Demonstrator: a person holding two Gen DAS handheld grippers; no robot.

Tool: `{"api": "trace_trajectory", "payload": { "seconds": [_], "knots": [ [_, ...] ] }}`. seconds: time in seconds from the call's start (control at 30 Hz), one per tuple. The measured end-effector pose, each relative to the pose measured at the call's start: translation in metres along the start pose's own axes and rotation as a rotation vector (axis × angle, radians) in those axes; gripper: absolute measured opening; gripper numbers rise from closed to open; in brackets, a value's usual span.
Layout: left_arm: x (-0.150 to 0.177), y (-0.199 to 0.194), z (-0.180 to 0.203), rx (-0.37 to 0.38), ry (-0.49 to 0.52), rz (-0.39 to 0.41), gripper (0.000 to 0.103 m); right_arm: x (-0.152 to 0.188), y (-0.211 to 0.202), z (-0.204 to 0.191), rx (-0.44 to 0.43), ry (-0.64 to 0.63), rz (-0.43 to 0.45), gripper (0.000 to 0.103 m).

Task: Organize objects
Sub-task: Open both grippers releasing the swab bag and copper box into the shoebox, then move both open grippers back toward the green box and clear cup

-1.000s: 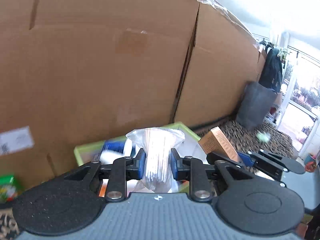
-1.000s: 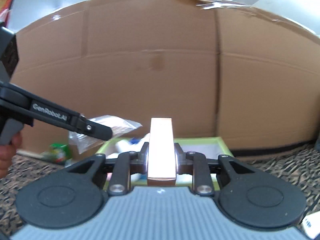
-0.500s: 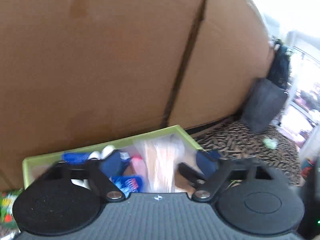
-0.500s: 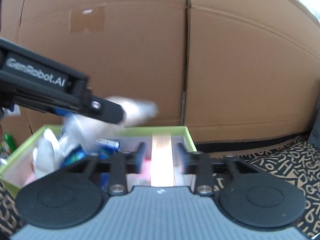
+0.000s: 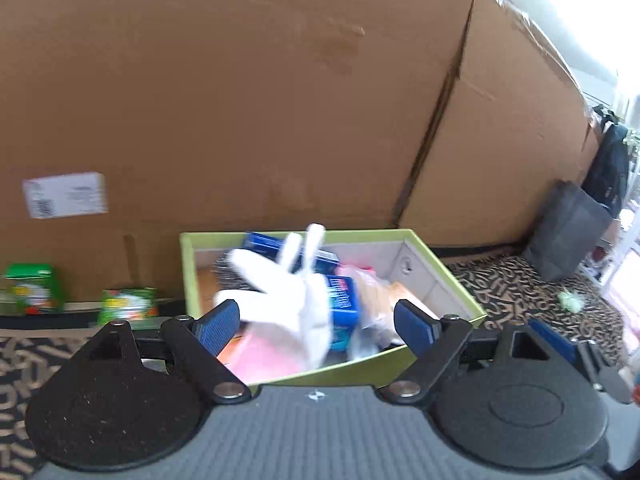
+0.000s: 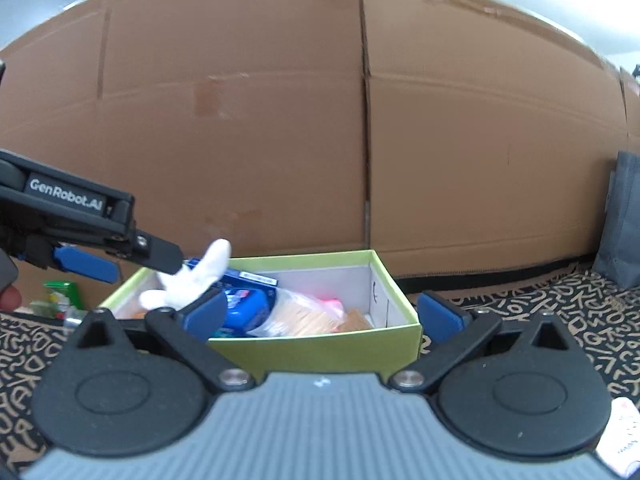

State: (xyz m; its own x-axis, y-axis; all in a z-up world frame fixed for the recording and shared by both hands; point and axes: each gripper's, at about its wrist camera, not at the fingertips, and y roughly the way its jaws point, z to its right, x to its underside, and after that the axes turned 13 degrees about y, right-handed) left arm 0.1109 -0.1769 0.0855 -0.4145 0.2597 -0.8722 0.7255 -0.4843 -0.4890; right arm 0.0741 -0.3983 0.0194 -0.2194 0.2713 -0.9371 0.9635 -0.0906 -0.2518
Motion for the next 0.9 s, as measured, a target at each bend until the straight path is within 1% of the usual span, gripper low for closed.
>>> {"api": "trace_trajectory", "payload": {
  "seconds": [0.03,0.13,0.3,0.37,0.57,0.7,0.9],
  "knots": [
    [0.003,-0.008,-0.001,-0.029,0.012,0.003,0.087,-0.004,0.0,-0.003,-0.003,-0.003,-0.005,0.103],
    [0.012,-0.02,-0.004,-0.097,0.032,0.008,0.088,0.001,-0.018,-0.015,-0.028,-0.001,-0.027,0.103],
    [0.034,-0.041,-0.021,-0.142,0.005,-0.012,0.088,0.018,-0.037,-0.044,-0.088,-0.006,-0.079,0.103],
    [0.045,-0.045,-0.028,-0.172,-0.003,-0.021,0.088,0.025,-0.039,-0.055,-0.108,-0.013,-0.101,0.103],
    [0.065,-0.058,-0.054,-0.271,-0.025,-0.042,0.088,0.046,-0.039,-0.089,-0.166,-0.035,-0.171,0.103],
    [0.08,-0.067,-0.076,-0.306,-0.07,-0.057,0.088,0.056,-0.037,-0.108,-0.188,-0.052,-0.199,0.103],
    [0.11,-0.073,-0.115,-0.332,-0.166,-0.109,0.088,0.071,-0.034,-0.135,-0.231,-0.08,-0.252,0.103]
  ]
}}
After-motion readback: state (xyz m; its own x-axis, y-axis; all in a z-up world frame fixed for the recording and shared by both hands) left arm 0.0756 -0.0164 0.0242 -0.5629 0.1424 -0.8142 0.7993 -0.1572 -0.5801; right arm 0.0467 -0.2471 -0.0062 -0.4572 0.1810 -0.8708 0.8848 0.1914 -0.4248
